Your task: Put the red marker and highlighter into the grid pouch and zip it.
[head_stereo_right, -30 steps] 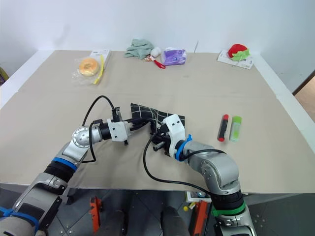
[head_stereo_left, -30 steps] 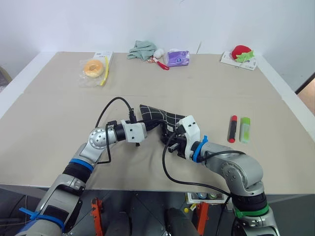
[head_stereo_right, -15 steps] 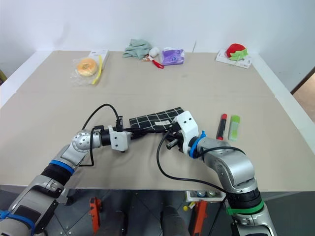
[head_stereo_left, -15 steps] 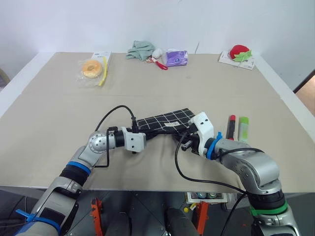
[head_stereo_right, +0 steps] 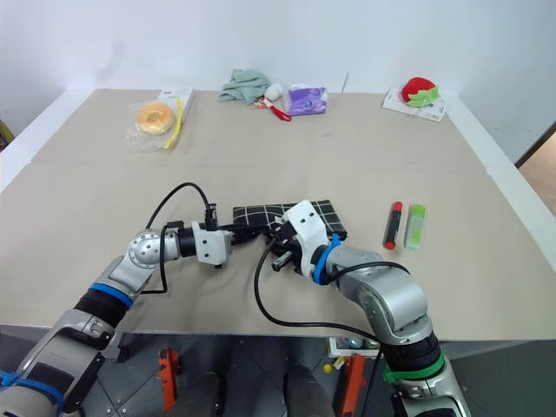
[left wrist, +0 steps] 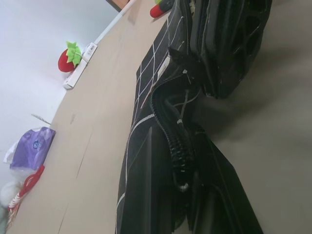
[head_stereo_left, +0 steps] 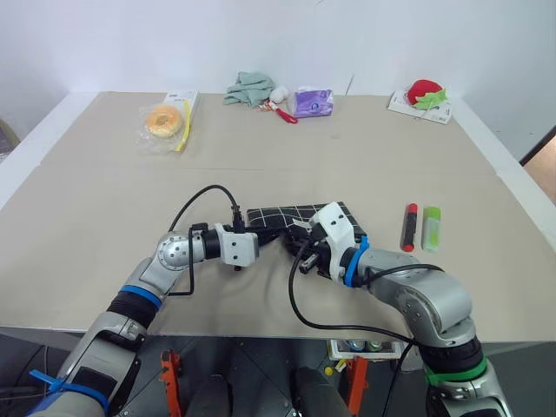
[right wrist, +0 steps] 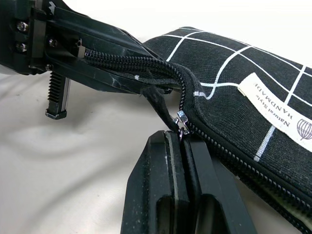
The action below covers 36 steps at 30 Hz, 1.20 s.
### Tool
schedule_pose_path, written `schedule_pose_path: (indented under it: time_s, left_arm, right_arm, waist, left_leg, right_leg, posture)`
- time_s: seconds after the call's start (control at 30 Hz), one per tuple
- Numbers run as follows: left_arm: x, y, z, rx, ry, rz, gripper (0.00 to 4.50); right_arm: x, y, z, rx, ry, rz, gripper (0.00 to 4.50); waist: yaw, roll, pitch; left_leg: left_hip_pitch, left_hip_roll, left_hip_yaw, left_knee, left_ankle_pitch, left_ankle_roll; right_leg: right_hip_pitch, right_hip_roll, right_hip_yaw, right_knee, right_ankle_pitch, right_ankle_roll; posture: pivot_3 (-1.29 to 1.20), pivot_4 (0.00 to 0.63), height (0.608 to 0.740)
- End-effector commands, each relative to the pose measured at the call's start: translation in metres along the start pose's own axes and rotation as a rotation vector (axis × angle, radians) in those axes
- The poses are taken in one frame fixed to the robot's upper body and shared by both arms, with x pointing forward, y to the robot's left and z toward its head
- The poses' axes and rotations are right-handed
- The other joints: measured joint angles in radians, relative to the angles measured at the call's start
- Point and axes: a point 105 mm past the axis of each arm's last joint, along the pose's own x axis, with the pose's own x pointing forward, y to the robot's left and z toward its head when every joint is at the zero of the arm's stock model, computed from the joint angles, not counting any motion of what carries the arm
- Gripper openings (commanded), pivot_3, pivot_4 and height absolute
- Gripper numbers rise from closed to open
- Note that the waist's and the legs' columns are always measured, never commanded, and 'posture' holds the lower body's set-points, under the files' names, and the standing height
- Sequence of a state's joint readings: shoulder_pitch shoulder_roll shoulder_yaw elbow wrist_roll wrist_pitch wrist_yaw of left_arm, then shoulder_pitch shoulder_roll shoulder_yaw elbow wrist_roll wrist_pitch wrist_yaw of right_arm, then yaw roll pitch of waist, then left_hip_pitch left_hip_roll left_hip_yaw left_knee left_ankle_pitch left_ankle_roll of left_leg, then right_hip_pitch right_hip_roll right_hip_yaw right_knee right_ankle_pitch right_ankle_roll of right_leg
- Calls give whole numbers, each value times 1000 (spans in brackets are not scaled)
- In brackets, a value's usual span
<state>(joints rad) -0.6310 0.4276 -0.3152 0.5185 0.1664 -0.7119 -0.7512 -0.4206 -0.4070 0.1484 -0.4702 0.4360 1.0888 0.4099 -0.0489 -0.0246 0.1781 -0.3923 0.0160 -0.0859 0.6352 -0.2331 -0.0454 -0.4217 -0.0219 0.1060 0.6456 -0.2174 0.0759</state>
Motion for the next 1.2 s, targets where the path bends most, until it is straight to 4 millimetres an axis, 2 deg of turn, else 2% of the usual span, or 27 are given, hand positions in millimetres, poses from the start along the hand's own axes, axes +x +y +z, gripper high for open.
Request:
schedule_pose_path:
  time_s: [0.03, 0.07, 0.1, 0.17, 0.27, 0.3, 0.33, 0.43, 0.5, 0.6, 0.7, 0.8, 1.0, 1.13, 1.2]
  left_arm:
    - [1, 10, 6, -2, -23, 40, 0]
    - [1, 11, 5, -16, -20, 50, 0]
    - [0, 12, 4, -26, -19, 57, 0]
    - [-1, 14, 3, -40, -14, 66, 0]
    - [-2, 16, 2, -59, -7, 74, 0]
    - [-3, 16, 1, -66, -4, 77, 0]
    - [-3, 17, 1, -75, -1, 81, 0]
    - [-2, 21, 0, -92, 2, 92, 0]
    - [-1, 23, 1, -97, 1, 95, 0]
    - [0, 25, 1, -102, -1, 94, 0]
    - [1, 26, 1, -104, -2, 93, 0]
    - [1, 28, 1, -105, -4, 95, 0]
    - [2, 29, 2, -106, -8, 95, 0]
    - [3, 31, 3, -110, -17, 101, 0]
    - [3, 31, 3, -109, -18, 101, 0]
  right_arm:
    - [-17, -4, 21, -45, -101, 2, 31]
    - [-23, -9, 24, -32, -121, -2, 787]
    - [-29, -11, 26, -22, -140, 2, 1080]
    - [-40, -15, 32, -20, -181, 10, 2076]
    - [-70, -32, 44, -6, -268, -23, 3656]
    - [-80, -52, 45, 6, -283, -125, 4187]
    - [-88, -70, 44, 16, -287, -221, 4448]
    - [-107, -112, 37, 54, -275, -468, 4448]
    - [-116, -131, 30, 82, -260, -596, 4448]
    - [-126, -152, 11, 126, -197, -764, 4448]
    - [-133, -163, -1, 161, -169, -872, 4448]
    - [-138, -167, -5, 165, -157, -920, 4448]
    - [-126, -151, 3, 160, -203, -849, 4448]
    - [-108, -140, -12, 185, -142, -789, 4448]
    - [-105, -137, -15, 200, -133, -782, 4448]
  waist:
    - [0, 0, 0]
    - [0, 0, 0]
    - [0, 0, 0]
    - [0, 0, 0]
    - [1, 0, 0]
    - [1, 0, 0]
    - [1, 0, 0]
    - [0, 0, 0]
    - [0, 0, 0]
    - [0, 0, 0]
    - [0, 0, 0]
    - [0, 0, 0]
    - [0, 0, 0]
    - [0, 1, 0]
    - [0, 1, 0]
  left_leg:
    - [0, 0, 0, 0, 0, 0]
    - [0, 0, 0, 0, 0, 0]
    - [0, 0, 0, 0, 0, 0]
    - [0, 0, 0, 0, 0, 0]
    - [0, 0, 0, 0, 0, 0]
    - [0, 0, 0, 0, 0, 0]
    - [0, 0, 0, 0, 0, 0]
    - [0, 0, 0, 1, 0, 0]
    - [1, 0, 0, 1, 0, 1]
    - [1, 0, 0, 0, 1, 1]
    - [1, 0, 1, 0, 1, 1]
    - [1, 0, 1, 0, 1, 1]
    - [1, 0, 1, 0, 1, 1]
    - [1, 0, 1, 0, 1, 1]
    - [1, 0, 1, 0, 1, 1]
  right_leg:
    - [0, 0, 0, 0, 0, 0]
    - [0, 0, 0, 0, 0, 0]
    - [0, 0, 0, 0, 0, 0]
    - [0, 0, 0, 0, 0, 0]
    - [0, 0, 0, 0, 0, 0]
    - [0, 0, 0, 0, 0, 0]
    - [0, 0, 0, 0, 0, 0]
    - [1, 0, 0, 0, 0, 0]
    - [1, 0, 0, 0, 1, 0]
    - [1, 1, 0, 0, 1, -1]
    - [0, 0, 1, 0, 1, -1]
    - [0, 0, 1, 0, 1, -1]
    - [0, 0, 1, 0, 1, -1]
    - [1, 0, 2, 0, 1, -1]
    - [1, 0, 1, 0, 1, -1]
  posture:
    - [0, 150, 739]
    - [0, 150, 739]
    - [0, 150, 739]
    - [0, 150, 739]
    - [0, 150, 739]
    - [0, 150, 739]
    - [0, 150, 739]
    - [0, 150, 739]
    - [0, 150, 739]
    - [0, 150, 739]
    - [0, 150, 739]
    - [0, 150, 739]
    - [0, 150, 739]
    - [0, 150, 739]
    - [0, 150, 739]
